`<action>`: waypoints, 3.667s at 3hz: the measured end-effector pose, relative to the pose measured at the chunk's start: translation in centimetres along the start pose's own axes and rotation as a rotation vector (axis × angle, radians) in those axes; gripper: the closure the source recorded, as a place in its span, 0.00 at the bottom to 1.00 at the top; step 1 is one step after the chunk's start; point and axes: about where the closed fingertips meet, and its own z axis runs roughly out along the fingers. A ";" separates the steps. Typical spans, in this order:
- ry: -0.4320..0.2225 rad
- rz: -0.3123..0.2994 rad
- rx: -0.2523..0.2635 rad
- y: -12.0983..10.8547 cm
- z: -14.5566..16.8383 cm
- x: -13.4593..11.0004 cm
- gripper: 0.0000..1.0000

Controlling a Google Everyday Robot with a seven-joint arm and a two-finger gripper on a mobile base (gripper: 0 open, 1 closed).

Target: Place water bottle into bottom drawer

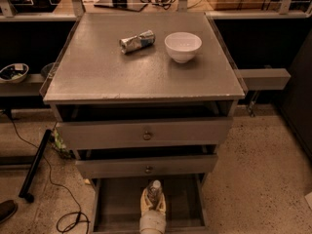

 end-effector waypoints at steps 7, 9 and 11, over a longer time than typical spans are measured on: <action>0.009 -0.010 0.038 -0.1 1.1 3.0 1.00; 0.004 -0.012 0.036 0.0 1.1 2.5 1.00; -0.079 -0.060 -0.013 2.1 0.4 -7.1 1.00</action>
Offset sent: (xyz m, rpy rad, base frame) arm 0.0214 -0.0078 -0.0413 -0.0606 0.0233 -0.0577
